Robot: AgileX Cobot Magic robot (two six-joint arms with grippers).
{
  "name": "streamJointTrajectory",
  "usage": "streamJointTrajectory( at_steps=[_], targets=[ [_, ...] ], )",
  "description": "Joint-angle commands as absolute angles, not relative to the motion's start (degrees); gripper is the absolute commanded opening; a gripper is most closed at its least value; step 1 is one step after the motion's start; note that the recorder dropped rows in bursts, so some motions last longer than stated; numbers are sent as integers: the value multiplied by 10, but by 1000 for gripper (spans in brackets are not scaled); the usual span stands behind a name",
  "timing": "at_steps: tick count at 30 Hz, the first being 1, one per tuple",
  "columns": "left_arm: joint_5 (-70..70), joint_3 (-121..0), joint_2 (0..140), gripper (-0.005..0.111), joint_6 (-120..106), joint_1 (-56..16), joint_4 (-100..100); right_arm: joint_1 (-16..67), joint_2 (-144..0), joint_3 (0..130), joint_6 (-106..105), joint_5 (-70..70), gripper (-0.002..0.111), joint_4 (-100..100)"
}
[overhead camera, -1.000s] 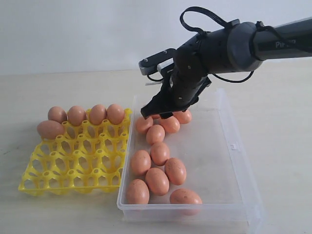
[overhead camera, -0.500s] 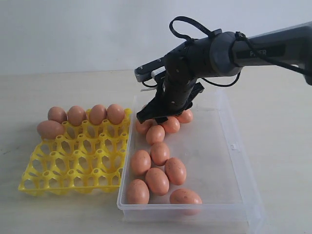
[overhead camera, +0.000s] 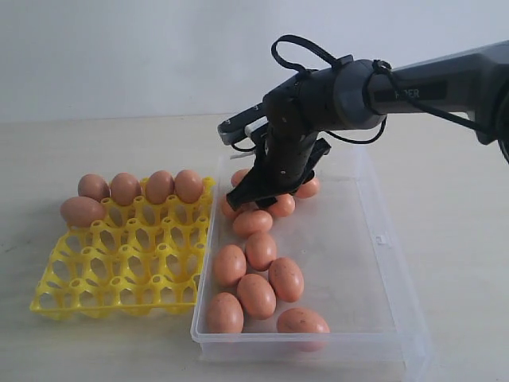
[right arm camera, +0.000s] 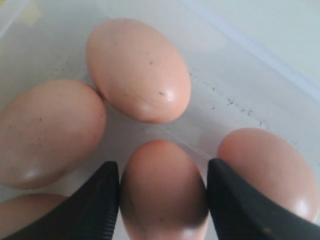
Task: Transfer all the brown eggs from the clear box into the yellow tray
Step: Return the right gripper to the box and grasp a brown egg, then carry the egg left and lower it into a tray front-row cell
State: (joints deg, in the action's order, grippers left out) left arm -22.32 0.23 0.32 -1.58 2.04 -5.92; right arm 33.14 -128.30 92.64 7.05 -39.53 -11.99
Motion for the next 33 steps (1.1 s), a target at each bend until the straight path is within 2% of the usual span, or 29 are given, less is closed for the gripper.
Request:
streamJointTrajectory(
  at_steps=[1, 8, 16, 25, 33],
  targets=[
    [-218, 0, 0, 0, -13, 17, -58, 329, -1292, 926, 57, -408, 0, -108],
    [-218, 0, 0, 0, -13, 17, -58, 329, -1223, 915, 57, -356, 0, -93],
    [-218, 0, 0, 0, -13, 17, -58, 347, -1106, 809, 49, -22, 0, -14],
    [-218, 0, 0, 0, -13, 17, -58, 425, -1136, 815, 35, 83, 0, -14],
    [-218, 0, 0, 0, -13, 17, -58, 474, -1226, 927, 35, 44, 0, -16]
  ],
)
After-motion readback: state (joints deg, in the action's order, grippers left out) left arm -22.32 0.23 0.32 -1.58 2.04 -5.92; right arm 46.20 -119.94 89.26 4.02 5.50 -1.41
